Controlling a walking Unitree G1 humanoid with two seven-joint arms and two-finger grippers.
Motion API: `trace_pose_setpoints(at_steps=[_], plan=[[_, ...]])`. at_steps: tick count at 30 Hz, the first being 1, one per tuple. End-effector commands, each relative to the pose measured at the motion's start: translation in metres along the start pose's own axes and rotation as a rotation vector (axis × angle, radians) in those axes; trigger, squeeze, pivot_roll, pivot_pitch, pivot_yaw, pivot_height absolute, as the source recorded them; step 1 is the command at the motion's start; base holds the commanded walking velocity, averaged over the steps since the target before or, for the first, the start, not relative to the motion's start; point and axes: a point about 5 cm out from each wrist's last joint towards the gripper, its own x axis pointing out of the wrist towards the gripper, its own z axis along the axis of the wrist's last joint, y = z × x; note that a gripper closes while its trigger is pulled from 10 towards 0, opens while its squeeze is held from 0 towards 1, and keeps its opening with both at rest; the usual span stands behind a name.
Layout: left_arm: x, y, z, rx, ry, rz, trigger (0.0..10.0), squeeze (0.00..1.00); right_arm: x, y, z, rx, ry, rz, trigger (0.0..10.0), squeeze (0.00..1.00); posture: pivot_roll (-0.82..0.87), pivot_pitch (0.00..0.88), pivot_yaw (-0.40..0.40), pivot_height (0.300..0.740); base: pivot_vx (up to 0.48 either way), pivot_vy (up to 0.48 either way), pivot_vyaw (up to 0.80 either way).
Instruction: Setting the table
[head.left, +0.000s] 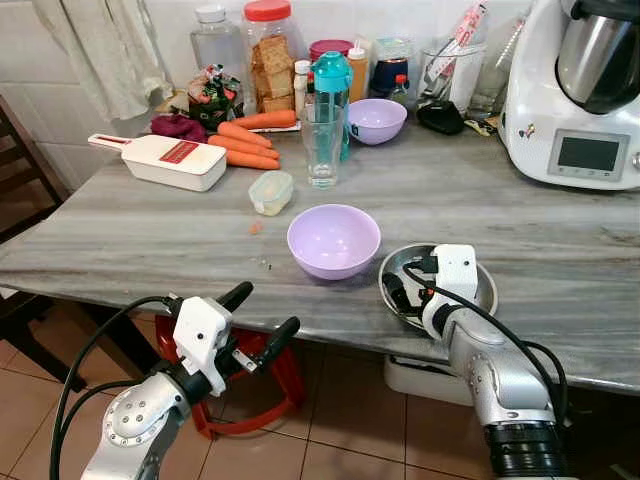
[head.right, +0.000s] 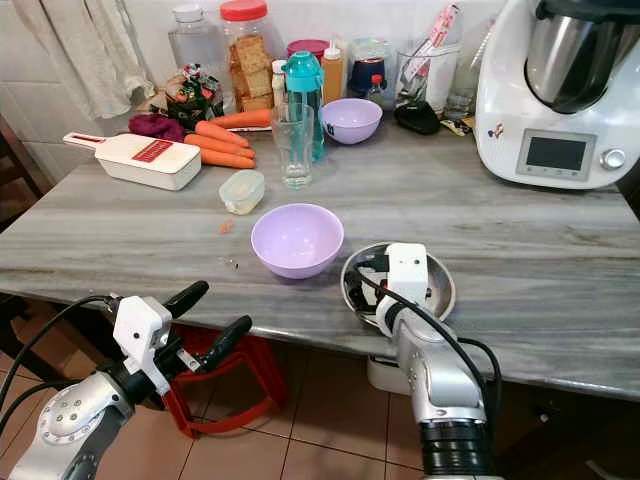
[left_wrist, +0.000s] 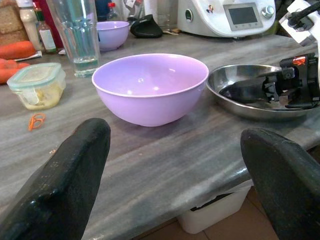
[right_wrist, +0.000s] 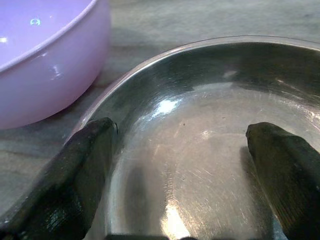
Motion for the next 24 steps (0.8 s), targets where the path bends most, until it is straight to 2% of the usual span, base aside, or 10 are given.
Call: trace_pose_setpoints(at_steps=[1, 12, 24], plan=[[0.001, 0.002, 0.001, 0.013, 0.006, 0.003, 10.0, 0.00, 0.004, 0.008, 0.002, -0.002, 0.003, 0.034, 10.0, 0.30, 0.10, 0.000, 0.037, 0.740, 0.000, 0.000, 0.00], [0.002, 0.001, -0.001, 0.014, 0.008, 0.007, 10.0, 0.00, 0.009, 0.015, 0.007, -0.009, -0.011, 0.056, 10.0, 0.27, 0.10, 0.000, 0.035, 0.740, 0.000, 0.000, 0.00], [0.003, -0.001, 0.001, 0.014, -0.006, 0.018, 10.0, 0.00, 0.001, -0.001, 0.017, -0.021, -0.077, -0.012, 10.0, 0.28, 0.10, 0.000, 0.027, 0.740, 0.000, 0.000, 0.00]])
